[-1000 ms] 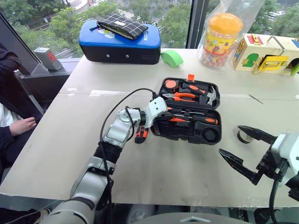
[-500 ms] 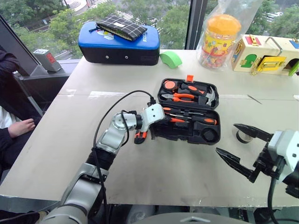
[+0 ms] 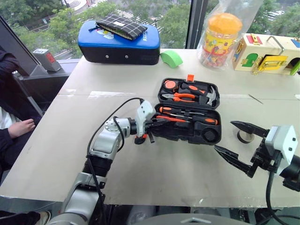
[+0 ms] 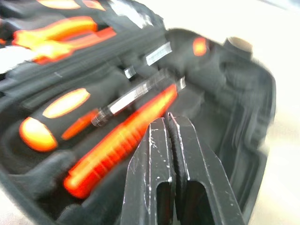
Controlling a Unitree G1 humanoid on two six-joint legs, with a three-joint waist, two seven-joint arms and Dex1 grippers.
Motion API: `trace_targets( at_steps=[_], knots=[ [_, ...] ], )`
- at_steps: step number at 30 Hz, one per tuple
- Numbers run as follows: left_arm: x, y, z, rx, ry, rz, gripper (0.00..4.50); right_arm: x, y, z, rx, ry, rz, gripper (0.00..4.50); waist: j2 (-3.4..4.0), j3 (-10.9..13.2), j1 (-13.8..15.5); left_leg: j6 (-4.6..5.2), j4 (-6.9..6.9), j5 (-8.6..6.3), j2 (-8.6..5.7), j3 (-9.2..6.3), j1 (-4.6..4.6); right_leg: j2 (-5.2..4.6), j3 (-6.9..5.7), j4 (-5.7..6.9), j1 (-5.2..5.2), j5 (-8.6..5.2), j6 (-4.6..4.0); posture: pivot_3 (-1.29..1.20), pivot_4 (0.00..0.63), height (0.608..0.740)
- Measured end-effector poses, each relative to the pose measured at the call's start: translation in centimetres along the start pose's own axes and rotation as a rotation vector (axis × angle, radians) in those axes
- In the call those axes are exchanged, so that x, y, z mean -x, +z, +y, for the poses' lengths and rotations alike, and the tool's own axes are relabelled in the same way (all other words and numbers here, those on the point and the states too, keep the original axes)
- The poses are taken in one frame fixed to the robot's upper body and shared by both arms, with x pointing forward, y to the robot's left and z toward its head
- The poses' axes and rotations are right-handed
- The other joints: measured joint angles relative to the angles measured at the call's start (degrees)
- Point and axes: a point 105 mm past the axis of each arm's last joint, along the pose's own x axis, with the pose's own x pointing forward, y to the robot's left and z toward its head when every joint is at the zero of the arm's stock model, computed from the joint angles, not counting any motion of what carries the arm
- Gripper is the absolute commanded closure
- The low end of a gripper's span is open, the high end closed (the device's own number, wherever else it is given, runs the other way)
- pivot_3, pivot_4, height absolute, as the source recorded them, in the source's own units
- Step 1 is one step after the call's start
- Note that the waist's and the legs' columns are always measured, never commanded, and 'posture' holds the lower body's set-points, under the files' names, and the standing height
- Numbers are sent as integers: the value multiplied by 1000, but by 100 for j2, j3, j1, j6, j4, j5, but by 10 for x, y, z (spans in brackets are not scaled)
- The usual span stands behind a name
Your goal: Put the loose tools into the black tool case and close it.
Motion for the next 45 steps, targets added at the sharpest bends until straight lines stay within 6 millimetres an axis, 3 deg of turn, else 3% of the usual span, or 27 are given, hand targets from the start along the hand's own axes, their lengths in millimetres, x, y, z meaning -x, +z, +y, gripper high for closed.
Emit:
trace_targets(
  at_steps=[5,8,12,17,30,45],
  knots=[
    [-8,22,16,-24,106,-3,4435,-2,-3,-1,-5,11,3,0,-1,1,85,0,0,0,-7,5,-1,-4,0,-7,0,0,0,0,150,740],
    [-14,18,20,-56,110,79,4435,-2,-3,0,-1,16,4,0,-2,2,82,-1,-3,0,-8,5,-1,-3,-1,-7,-1,0,0,0,150,740],
    [-15,-3,19,-108,68,206,4435,-1,-6,1,-11,15,11,0,1,4,68,-1,-9,0,-6,6,0,-1,2,-9,-2,0,0,0,150,740],
    [-11,-8,14,-266,-1,273,4435,-1,-6,3,-19,5,10,0,4,0,75,-1,-8,0,-5,11,4,-7,9,-9,1,0,-1,0,150,740],
    [-14,-11,13,-605,-60,316,4435,-2,-2,6,-14,3,-1,0,6,-23,85,0,-9,-1,-9,18,17,-14,14,-11,11,0,0,0,150,740],
    [-12,-11,13,-789,-197,389,4435,-7,3,4,-1,22,-3,0,10,-31,79,1,-10,-1,-7,21,19,-8,12,-9,11,0,0,0,150,740]
  ],
)
